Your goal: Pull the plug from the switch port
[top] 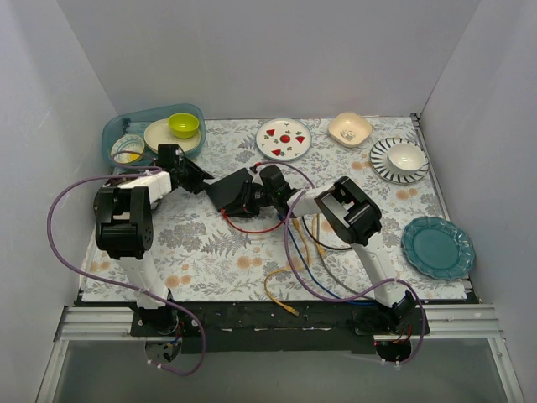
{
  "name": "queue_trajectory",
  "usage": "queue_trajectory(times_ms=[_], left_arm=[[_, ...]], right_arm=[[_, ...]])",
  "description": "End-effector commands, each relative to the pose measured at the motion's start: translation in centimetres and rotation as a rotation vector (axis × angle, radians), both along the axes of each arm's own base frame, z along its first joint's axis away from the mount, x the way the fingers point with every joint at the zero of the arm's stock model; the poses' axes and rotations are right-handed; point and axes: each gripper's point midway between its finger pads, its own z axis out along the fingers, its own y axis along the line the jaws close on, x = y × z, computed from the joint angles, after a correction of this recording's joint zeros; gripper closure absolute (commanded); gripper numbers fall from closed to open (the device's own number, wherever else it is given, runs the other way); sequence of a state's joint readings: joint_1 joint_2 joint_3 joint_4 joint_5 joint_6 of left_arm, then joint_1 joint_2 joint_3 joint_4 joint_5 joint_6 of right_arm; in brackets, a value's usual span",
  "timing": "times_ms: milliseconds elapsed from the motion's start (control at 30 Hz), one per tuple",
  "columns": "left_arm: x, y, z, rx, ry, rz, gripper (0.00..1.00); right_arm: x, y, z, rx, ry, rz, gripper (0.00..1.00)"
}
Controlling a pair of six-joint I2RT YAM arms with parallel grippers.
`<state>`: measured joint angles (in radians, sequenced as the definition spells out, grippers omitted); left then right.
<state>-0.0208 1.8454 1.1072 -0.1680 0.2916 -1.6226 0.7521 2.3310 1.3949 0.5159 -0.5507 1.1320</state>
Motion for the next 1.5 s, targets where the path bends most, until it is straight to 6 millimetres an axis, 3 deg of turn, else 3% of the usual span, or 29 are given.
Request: queue_trajectory(times_ms=[0,200,333,467,667,800,900,933,1033,1100,1300,1467], left_arm=[[2.2,1.8,-1.4,0.048,0.032,0.070,0.66],[2.5,0.3,-4.2,-0.007,0.088,-0.005,0.67],[0.6,-1.2,-5.3,-0.029,0.126,-0.054,0.68],[-2.7,-2.1,-6.0,-0.043,0.163,-0.083,0.68],[-5.0,-2.2,-5.4,-0.057,0.165,-0.091,0.68],[-4.9,-0.8,-4.1,0.002,0.152,-0.046,0.68],[-3.7,0.7,-1.1,0.050,0.082,0.030,0.67],[-3.1,0.9,0.9,0.053,0.030,0.043,0.67],[-2.7,-0.3,2.9,-0.014,-0.028,0.014,0.67],[-3.0,-2.5,3.7,-0.119,-0.065,-0.058,0.67],[-5.1,-6.8,1.0,-0.219,-0.002,-0.241,0.68],[-6.9,-7.0,-2.0,-0.218,0.075,-0.262,0.69]], right_arm=[[-1.9,-1.9,-0.9,-0.070,0.067,0.024,0.73],[-3.3,-3.4,-1.4,-0.107,0.065,0.031,0.69],[-3.3,-3.8,-1.3,-0.131,0.044,0.034,0.67],[-3.2,-4.2,-1.3,-0.156,0.009,0.043,0.64],[-2.8,-4.5,-1.3,-0.157,0.008,0.030,0.60],[-2.8,-4.7,-1.5,-0.171,0.003,0.028,0.60],[-2.9,-5.2,-1.6,-0.170,0.002,0.025,0.61],[-3.1,-5.2,-1.6,-0.167,0.006,0.028,0.61],[-3.2,-5.5,-1.8,-0.163,0.010,0.027,0.61],[-3.3,-5.5,-1.9,-0.164,0.012,0.031,0.62],[-3.3,-5.2,-2.1,-0.143,0.038,0.025,0.63],[-2.6,-4.3,-1.7,-0.112,0.047,0.015,0.63]])
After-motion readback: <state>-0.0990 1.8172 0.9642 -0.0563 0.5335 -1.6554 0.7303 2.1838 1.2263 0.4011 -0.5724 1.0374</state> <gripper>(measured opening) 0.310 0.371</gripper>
